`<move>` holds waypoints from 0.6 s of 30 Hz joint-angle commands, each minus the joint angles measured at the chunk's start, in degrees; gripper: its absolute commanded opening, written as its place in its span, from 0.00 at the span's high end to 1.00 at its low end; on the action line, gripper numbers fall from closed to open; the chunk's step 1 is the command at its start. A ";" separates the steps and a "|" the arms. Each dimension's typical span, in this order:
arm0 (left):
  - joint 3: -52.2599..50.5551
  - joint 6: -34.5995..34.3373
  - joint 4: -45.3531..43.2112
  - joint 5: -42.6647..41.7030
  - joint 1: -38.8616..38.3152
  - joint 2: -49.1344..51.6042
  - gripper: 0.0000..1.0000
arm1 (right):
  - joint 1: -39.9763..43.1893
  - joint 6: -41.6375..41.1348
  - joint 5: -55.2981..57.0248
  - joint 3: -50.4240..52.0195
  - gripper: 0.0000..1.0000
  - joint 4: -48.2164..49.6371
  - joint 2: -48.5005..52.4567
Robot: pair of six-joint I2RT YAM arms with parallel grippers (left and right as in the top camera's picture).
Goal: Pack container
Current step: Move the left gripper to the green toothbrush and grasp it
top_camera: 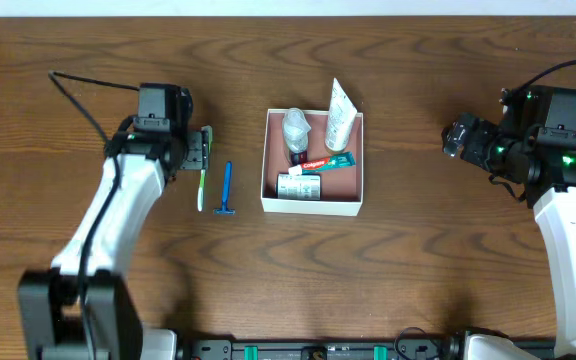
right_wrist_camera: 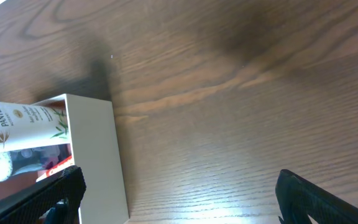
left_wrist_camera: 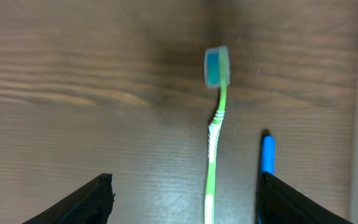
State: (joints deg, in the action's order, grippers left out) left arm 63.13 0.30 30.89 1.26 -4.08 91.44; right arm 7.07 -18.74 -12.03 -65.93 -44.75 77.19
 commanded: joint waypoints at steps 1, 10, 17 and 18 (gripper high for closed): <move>0.09 -1.20 -1.77 -3.54 0.20 4.59 0.26 | 0.44 -0.52 -0.26 -0.37 0.01 0.13 0.09; 0.09 2.69 -4.72 -4.26 0.15 13.49 0.27 | 0.44 -0.52 -0.26 -0.37 0.01 0.13 0.09; 0.09 2.67 -5.75 -4.28 0.15 16.83 0.44 | 0.42 -0.52 -0.24 -0.37 0.02 0.13 0.09; 0.09 2.64 -5.73 -4.28 0.15 16.92 0.46 | 0.44 -0.52 -0.24 -0.37 0.01 0.13 0.09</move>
State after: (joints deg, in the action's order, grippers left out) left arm 63.13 2.42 25.23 -2.83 -3.97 107.55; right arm 7.07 -18.74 -12.01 -65.93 -44.75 77.19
